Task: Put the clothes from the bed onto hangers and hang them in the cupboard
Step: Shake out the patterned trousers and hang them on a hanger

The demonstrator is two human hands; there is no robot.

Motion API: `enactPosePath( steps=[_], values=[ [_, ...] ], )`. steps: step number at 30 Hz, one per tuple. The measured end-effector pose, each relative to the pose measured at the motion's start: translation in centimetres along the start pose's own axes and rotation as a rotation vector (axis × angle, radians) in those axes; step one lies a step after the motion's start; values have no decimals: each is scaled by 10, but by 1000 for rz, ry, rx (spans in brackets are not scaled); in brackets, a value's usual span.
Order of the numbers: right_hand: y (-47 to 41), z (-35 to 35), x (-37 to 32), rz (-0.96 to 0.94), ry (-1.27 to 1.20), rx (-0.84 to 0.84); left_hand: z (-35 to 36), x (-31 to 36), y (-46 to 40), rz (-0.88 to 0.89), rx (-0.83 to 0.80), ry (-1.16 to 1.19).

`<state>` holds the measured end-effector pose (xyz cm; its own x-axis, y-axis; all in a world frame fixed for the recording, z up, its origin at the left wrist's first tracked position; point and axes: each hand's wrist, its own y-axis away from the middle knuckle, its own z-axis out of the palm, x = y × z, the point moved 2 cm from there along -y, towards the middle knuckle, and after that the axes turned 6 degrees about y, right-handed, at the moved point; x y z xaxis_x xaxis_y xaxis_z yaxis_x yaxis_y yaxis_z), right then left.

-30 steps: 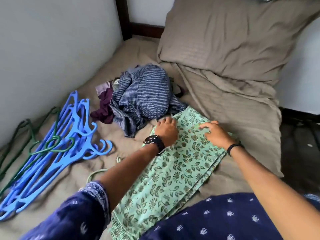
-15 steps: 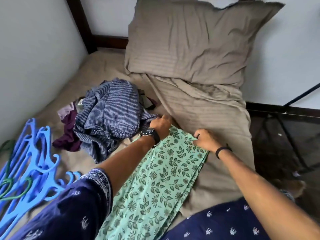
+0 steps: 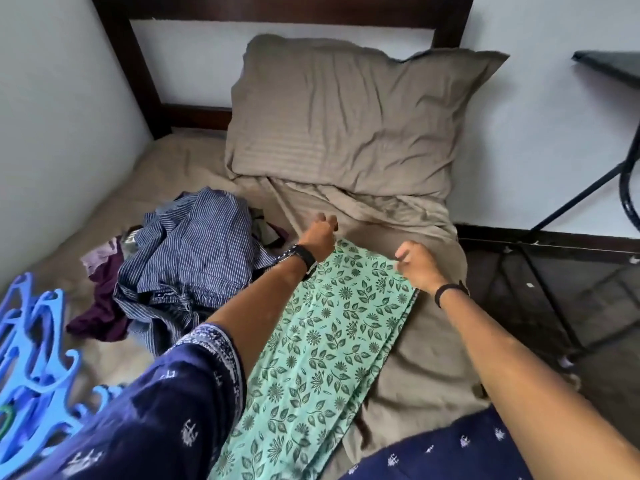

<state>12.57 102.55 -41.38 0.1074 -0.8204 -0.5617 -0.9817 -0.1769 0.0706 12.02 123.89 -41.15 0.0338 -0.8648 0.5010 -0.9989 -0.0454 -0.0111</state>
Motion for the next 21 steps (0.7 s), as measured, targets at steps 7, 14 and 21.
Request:
enactPosePath(
  steps=[7,14,21],
  values=[
    [51,35,-19,-200,308,-48,34,-17,49,32,-190,73],
    [107,98,-107,-332,-92,-245,-16,-79,197,-150,30,606],
    [175,195,-204,-478,-223,-536,-66,-173,333,-433,612,647]
  ],
)
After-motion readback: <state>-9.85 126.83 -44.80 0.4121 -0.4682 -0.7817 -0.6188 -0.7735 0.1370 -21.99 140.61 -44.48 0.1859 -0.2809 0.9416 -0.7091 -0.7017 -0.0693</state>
